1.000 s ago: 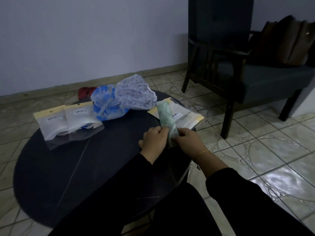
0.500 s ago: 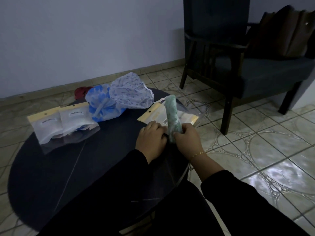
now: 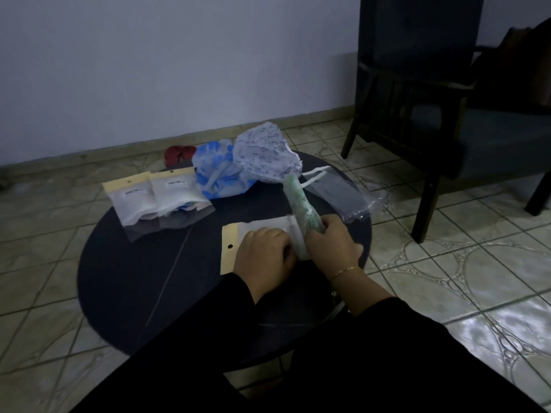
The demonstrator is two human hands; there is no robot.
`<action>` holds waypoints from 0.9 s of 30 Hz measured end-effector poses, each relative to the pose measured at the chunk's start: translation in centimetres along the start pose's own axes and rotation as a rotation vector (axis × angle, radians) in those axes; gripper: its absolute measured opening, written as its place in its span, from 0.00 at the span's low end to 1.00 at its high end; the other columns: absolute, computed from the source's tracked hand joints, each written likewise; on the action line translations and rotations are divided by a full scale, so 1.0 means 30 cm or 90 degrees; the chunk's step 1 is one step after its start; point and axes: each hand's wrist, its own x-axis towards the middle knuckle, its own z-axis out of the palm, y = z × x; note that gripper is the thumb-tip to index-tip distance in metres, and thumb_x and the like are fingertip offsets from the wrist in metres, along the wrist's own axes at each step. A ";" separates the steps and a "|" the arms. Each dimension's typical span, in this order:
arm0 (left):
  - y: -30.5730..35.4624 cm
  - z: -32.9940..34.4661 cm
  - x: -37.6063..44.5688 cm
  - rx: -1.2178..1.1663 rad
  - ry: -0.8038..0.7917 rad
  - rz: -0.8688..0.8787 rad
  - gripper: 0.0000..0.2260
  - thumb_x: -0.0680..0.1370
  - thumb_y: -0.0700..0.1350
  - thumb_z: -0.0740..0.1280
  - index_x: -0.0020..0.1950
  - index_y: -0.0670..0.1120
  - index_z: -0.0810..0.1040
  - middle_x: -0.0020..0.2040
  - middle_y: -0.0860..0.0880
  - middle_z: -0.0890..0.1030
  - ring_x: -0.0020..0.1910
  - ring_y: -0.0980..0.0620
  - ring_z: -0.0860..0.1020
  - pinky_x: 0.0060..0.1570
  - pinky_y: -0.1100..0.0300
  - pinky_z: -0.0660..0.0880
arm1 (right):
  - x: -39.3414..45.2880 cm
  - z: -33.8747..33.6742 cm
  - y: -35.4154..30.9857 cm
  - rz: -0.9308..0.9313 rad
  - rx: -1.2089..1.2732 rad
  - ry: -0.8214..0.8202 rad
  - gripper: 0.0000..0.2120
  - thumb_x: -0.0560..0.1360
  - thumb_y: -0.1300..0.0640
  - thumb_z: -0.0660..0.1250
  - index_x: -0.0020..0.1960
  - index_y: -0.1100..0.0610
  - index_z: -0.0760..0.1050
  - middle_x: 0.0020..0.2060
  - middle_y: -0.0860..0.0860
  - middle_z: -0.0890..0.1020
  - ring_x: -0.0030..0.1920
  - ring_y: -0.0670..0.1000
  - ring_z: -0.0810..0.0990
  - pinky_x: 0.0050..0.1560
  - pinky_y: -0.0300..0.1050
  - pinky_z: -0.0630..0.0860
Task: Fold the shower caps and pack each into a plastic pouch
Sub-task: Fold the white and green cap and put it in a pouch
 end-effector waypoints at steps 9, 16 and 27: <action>-0.136 -0.053 -0.091 -0.086 -0.055 -0.320 0.18 0.75 0.59 0.65 0.56 0.48 0.79 0.55 0.48 0.74 0.53 0.47 0.76 0.53 0.52 0.73 | -0.032 0.093 -0.053 0.013 0.183 -0.122 0.06 0.75 0.58 0.62 0.52 0.55 0.69 0.40 0.49 0.75 0.43 0.50 0.75 0.47 0.49 0.74; -0.177 -0.083 -0.076 -0.274 -0.068 -0.424 0.16 0.76 0.44 0.60 0.27 0.45 0.73 0.40 0.42 0.78 0.40 0.43 0.77 0.39 0.54 0.72 | -0.039 0.136 -0.064 -0.009 0.157 -0.146 0.05 0.75 0.57 0.62 0.50 0.54 0.69 0.38 0.46 0.73 0.41 0.49 0.74 0.48 0.48 0.73; -0.246 -0.171 -0.093 -0.309 -0.338 -0.327 0.39 0.68 0.47 0.77 0.75 0.48 0.62 0.71 0.46 0.58 0.68 0.48 0.65 0.68 0.60 0.64 | -0.031 0.157 -0.050 0.003 0.199 -0.130 0.06 0.74 0.57 0.62 0.51 0.52 0.71 0.41 0.48 0.77 0.45 0.52 0.78 0.54 0.57 0.77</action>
